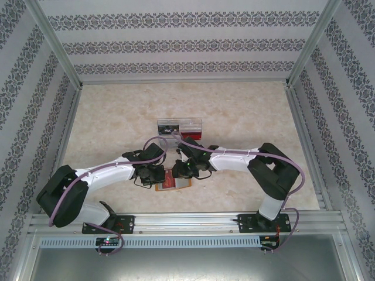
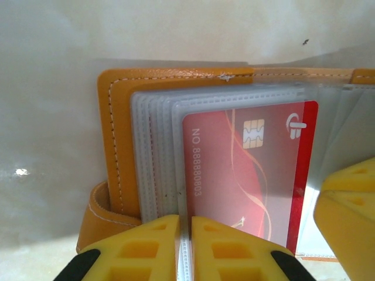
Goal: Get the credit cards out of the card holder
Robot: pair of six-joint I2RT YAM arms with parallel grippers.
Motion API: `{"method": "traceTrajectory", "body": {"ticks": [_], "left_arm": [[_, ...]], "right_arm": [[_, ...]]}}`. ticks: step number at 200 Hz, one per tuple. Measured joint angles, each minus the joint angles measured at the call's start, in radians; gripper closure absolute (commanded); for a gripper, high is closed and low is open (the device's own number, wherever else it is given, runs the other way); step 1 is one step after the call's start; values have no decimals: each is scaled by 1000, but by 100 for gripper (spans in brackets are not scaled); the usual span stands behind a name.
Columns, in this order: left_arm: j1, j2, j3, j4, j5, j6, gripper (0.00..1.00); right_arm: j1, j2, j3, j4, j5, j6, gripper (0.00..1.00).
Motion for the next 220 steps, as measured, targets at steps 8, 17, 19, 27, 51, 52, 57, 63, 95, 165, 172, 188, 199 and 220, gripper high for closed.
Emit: {"method": "traceTrajectory", "body": {"ticks": [8,17,19,27,51,52,57,63,95,165,172,188,199,220], "left_arm": [[0,2,0,3,0,0,86],[0,2,0,5,1,0,86],[0,2,0,6,1,0,86],[0,3,0,6,2,0,86],[0,3,0,6,3,0,86],[0,3,0,6,3,0,86],[0,3,0,6,3,0,87],[0,3,0,6,3,0,89],[0,3,0,6,3,-3,95],[0,18,11,-2,-8,-11,100],[0,20,12,-3,-8,-11,100],[0,23,14,-5,-8,-12,100],[0,24,16,-6,-8,-12,100],[0,26,18,-6,-7,-11,100]], "right_arm": [[0,6,0,3,0,4,81],[0,12,0,5,-2,6,81],[0,13,0,5,-2,6,81],[0,18,0,7,-3,7,81],[0,27,2,13,-6,7,83],[0,27,2,13,-6,8,84],[0,28,2,14,-7,7,86],[0,29,2,16,-10,9,89],[0,29,2,18,-16,14,100],[-20,-3,-38,30,-14,14,100],[-22,-10,-45,30,-13,14,100],[-32,-23,-60,29,-14,14,100],[-34,-28,-66,29,-14,14,100],[-34,-31,-69,31,-14,15,85]]}}
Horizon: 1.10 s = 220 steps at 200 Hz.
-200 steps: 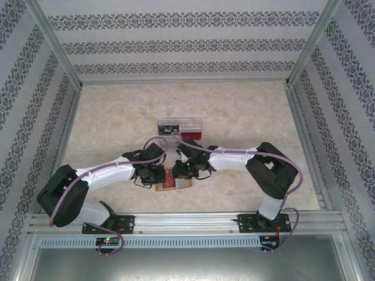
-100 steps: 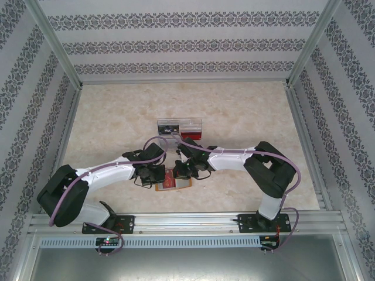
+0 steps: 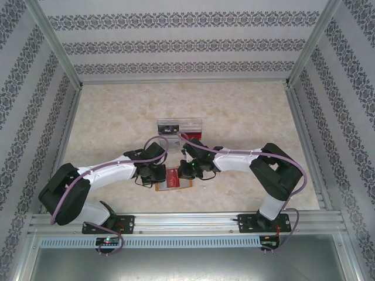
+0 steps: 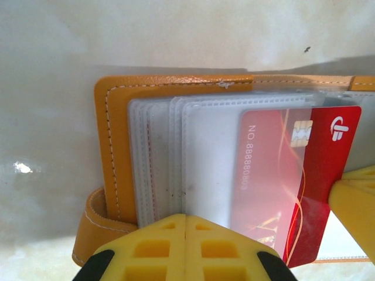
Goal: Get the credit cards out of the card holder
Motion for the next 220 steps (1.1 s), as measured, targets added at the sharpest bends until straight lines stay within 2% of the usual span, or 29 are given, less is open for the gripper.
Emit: {"method": "traceTrajectory", "body": {"ticks": [13,47,114,220], "left_arm": [[0,3,2,0,0,0,100],[0,6,5,0,2,0,100],[0,6,5,0,2,0,100],[0,17,15,-8,0,0,100]], "right_arm": [[0,0,0,4,-2,5,80],[0,2,0,24,-3,19,80],[-1,14,-3,52,-11,29,99],[-97,-68,-84,5,-36,-40,100]]}}
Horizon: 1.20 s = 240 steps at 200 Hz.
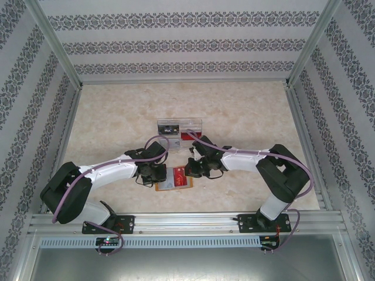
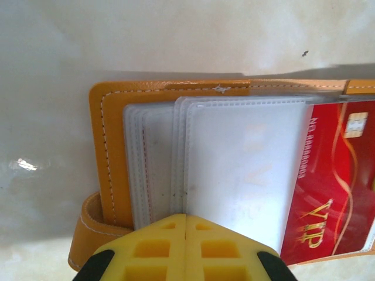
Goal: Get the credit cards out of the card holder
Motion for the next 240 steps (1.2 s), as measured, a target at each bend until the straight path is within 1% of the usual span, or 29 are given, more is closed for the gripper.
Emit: {"method": "traceTrajectory", "body": {"ticks": [40,59,74,87,93,98,107,116,123,130,152,168,192,215,240], "left_arm": [[0,0,8,-8,0,0,100],[0,-4,15,-21,-2,0,94],[0,-18,26,-37,-9,2,86],[0,-42,43,-43,-15,5,75],[0,-57,53,-45,-18,4,67],[0,-71,63,-47,-24,3,57],[0,-101,80,-51,-36,13,34],[0,-133,96,-53,-55,11,15],[0,-156,107,-56,-74,11,5],[0,-183,117,-63,-96,11,0],[3,-255,138,-90,-169,8,0],[13,-299,143,-109,-219,11,0],[21,-348,143,-137,-284,24,0],[29,-392,143,-152,-337,38,0],[38,-429,143,-162,-378,55,0]], "right_arm": [[-27,-99,-14,-66,14,-43,100],[-35,-165,-10,-117,35,-76,100],[-40,-206,11,-175,58,-111,100],[-40,-231,52,-239,92,-156,100],[-40,-240,77,-272,114,-180,100],[-40,-245,96,-294,129,-195,100],[-40,-256,141,-340,165,-241,100],[-40,-264,186,-381,203,-288,100],[-40,-268,217,-406,229,-324,100],[-40,-270,249,-431,256,-366,100],[-40,-270,334,-493,347,-499,100],[-30,-267,380,-518,418,-624,100],[19,-235,436,-528,533,-827,100],[74,-148,505,-542,630,-1031,100],[100,-37,577,-553,702,-1189,100]]}}
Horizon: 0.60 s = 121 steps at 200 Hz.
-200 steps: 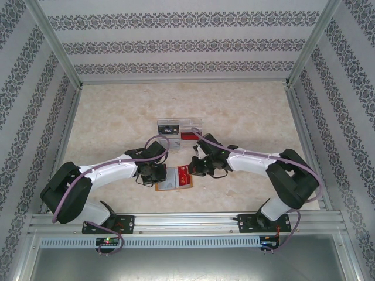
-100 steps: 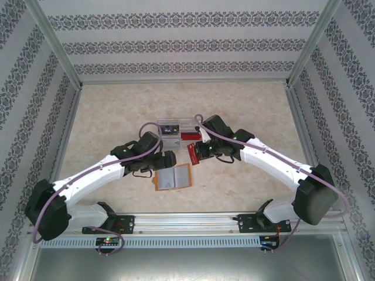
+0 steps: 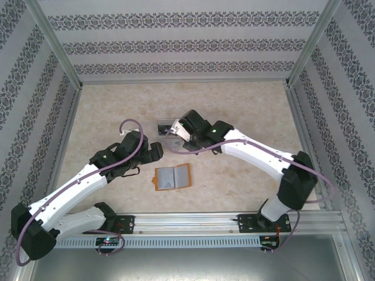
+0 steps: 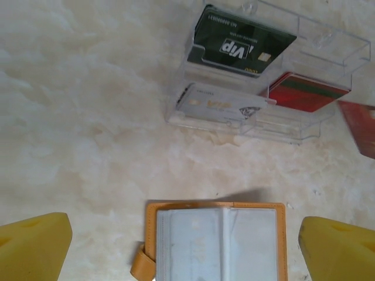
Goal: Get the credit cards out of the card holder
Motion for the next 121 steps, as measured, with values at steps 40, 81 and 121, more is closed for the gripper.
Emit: {"method": "traceTrajectory", "body": {"ticks": [40,81,121], "left_arm": [[9,-16,0,-8,-33,17,0],[26,-16,0,-23,-40,20,0],[44,-24,0,-39,-44,21,0]], "right_arm": [[4,120,60,-7,95,-179,100],[4,176,92,-5,138,-284,100],[4,216,97,9,166,-329,100]]}}
